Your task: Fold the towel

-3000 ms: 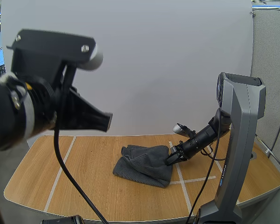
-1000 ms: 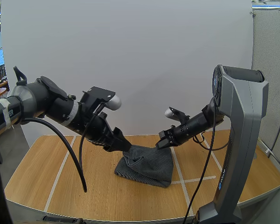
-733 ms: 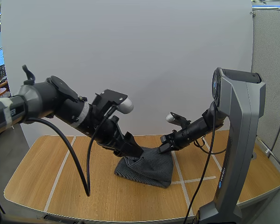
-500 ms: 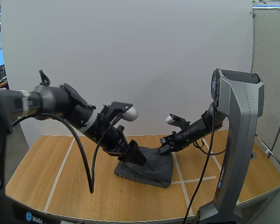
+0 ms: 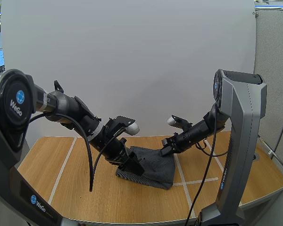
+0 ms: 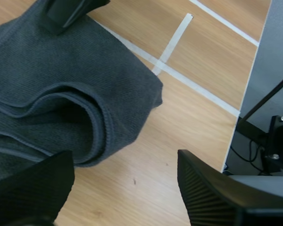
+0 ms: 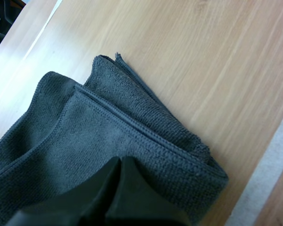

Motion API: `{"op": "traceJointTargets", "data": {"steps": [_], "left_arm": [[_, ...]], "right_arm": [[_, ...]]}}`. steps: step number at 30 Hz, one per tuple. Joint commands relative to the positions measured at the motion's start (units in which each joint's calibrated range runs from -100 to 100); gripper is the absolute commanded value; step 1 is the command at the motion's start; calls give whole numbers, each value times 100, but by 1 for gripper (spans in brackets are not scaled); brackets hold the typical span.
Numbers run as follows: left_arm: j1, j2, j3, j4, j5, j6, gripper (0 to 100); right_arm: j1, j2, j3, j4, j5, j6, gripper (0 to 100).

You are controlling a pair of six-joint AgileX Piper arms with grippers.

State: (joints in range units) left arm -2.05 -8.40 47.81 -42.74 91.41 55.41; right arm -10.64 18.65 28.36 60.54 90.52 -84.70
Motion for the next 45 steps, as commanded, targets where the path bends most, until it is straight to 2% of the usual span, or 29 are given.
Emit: {"op": "traceJointTargets", "data": {"steps": [1, 7, 10, 14, 16, 23, 25, 26, 27, 31, 32, 33, 40, 42, 45], "left_arm": [[-23, 14, -85, -255, -146, 156, 100], [-45, 20, -489, -410, -286, 217, 100], [-216, 68, -486, -305, -725, 217, 100], [-548, 382, -498, -156, -1081, 159, 100], [-632, 564, -498, -19, -1176, 97, 100], [-625, 814, -543, 170, -1517, 29, 100], [-625, 814, -544, 186, -1572, 43, 92], [-625, 814, -544, 212, -1572, 43, 83], [-625, 814, -544, 298, -1552, 43, 72], [-625, 814, -544, 491, -1212, -15, 14], [-625, 814, -544, 539, -1162, -14, 4], [-625, 814, -544, 599, -1102, -47, 0], [-604, 814, -528, 1321, -134, -318, 0], [-533, 814, -528, 1362, 155, -317, 0], [-346, 814, -528, 1389, 390, -299, 0]], "right_arm": [[-1, -15, -9, -30, 15, -51, 0], [-1, -15, -9, -30, 15, -31, 0], [-1, -15, -9, -30, 15, -31, 0], [-1, -15, -9, -40, 15, -30, 0], [-1, -15, -9, -33, 15, -19, 0], [-1, -15, -9, -127, 52, 6, 0], [-1, -15, -9, -127, 52, 6, 0], [-1, -15, -9, -127, 52, 6, 0], [-1, -15, -9, -127, 52, 6, 0], [-1, -15, -9, -127, 52, 6, 0], [-1, -15, -9, -127, 52, 6, 0], [-1, -15, -9, -127, 52, 6, 0], [-1, -15, -9, -127, 52, 6, 0], [-1, -15, -9, -127, 52, 6, 0], [-1, -15, -9, -143, 52, 6, 0]]}}
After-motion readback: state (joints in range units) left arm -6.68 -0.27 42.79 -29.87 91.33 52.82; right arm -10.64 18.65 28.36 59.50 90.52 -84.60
